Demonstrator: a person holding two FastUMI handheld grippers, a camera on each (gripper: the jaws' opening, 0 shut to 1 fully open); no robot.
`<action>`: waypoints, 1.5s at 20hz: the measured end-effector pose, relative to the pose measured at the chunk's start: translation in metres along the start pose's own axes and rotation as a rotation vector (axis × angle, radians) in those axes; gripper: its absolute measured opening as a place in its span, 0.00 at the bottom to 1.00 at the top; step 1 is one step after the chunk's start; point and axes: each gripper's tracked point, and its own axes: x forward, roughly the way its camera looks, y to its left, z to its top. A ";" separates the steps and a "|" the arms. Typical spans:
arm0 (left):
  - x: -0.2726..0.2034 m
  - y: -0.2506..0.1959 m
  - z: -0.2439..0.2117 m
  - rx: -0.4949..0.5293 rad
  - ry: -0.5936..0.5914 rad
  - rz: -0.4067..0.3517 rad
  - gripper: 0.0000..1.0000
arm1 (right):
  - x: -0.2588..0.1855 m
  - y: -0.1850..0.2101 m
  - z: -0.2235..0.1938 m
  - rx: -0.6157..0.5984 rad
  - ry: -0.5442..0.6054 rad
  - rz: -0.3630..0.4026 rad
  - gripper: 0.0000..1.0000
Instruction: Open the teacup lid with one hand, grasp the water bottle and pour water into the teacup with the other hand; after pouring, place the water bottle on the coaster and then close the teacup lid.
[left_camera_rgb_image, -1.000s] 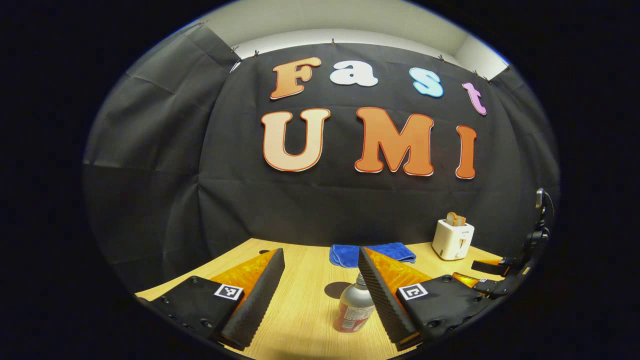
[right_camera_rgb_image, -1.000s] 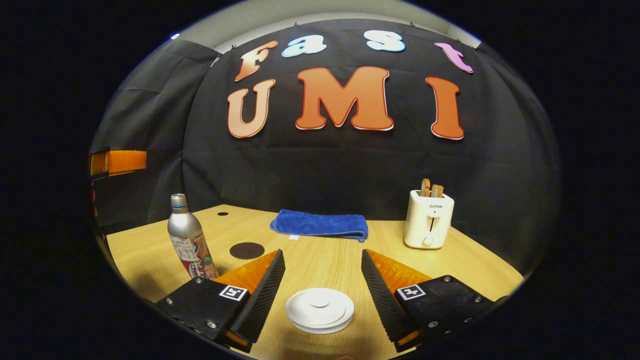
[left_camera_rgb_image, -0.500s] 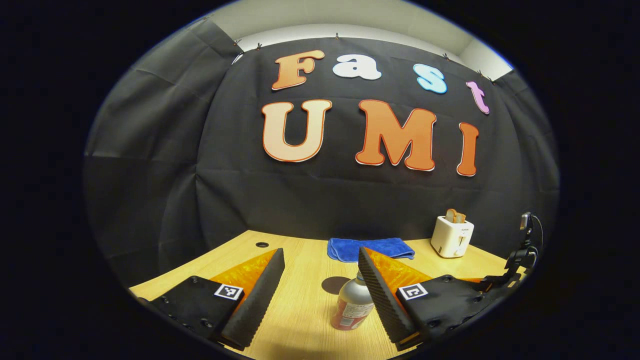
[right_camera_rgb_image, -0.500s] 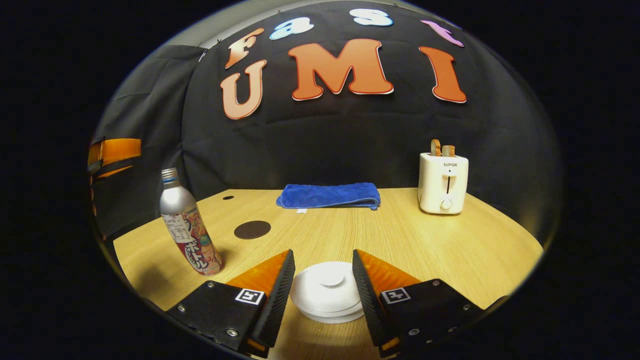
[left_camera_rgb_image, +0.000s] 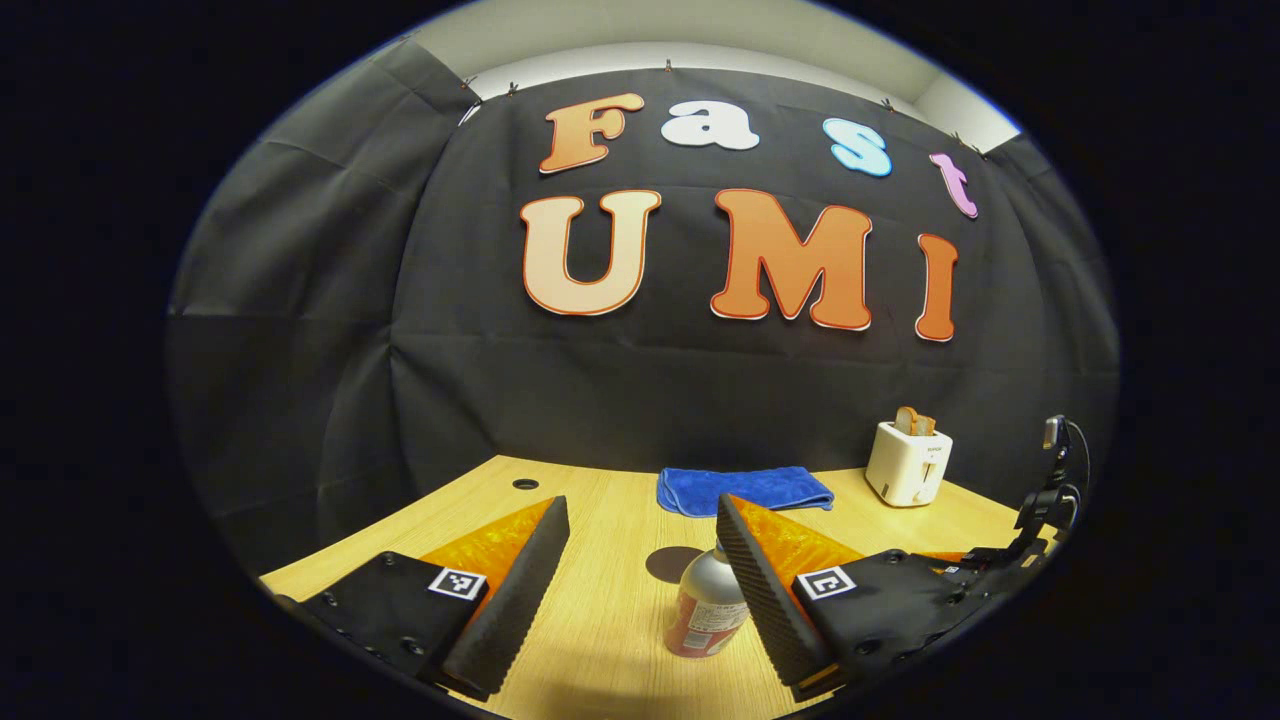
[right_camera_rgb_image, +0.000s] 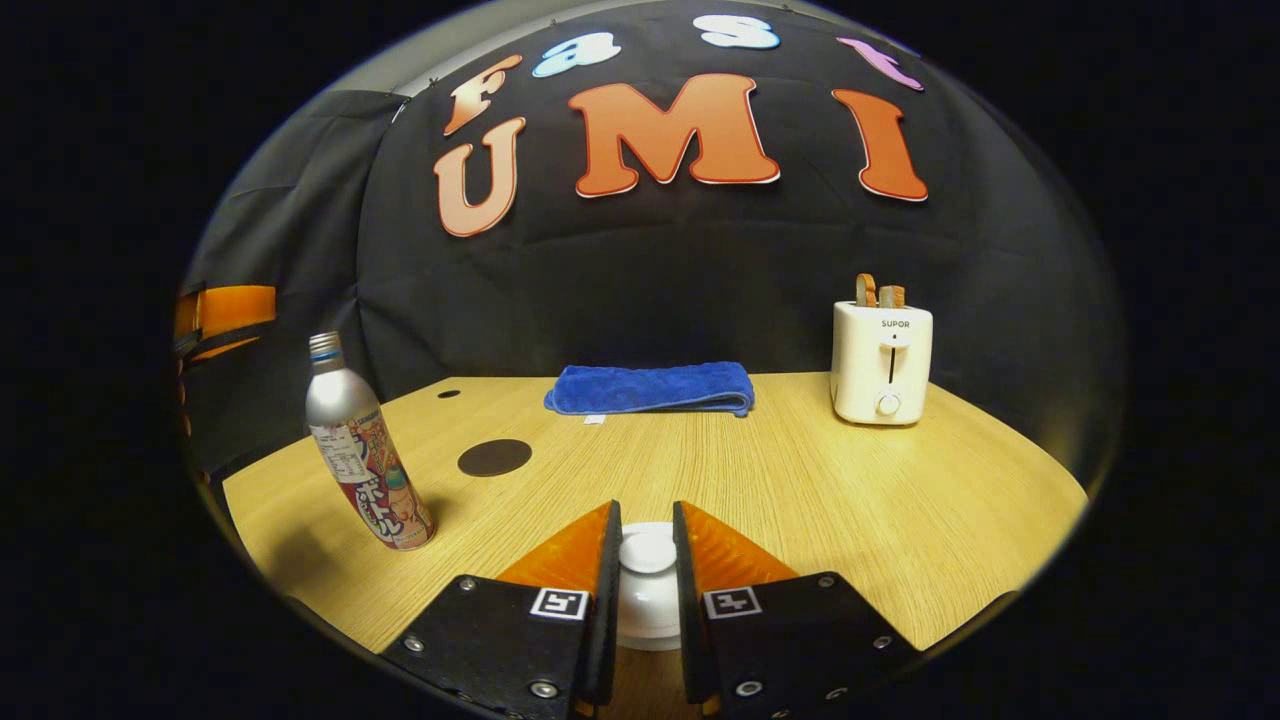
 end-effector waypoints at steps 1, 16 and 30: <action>0.000 -0.001 -0.002 -0.001 0.005 -0.002 0.97 | 0.000 0.000 -0.001 -0.008 0.003 0.001 0.26; 0.008 -0.039 -0.051 0.034 0.066 -0.123 0.97 | -0.027 -0.012 0.061 0.061 -0.128 0.006 0.21; 0.032 -0.053 -0.137 0.033 0.238 -0.138 0.99 | -0.060 -0.024 0.114 0.044 -0.258 -0.011 0.20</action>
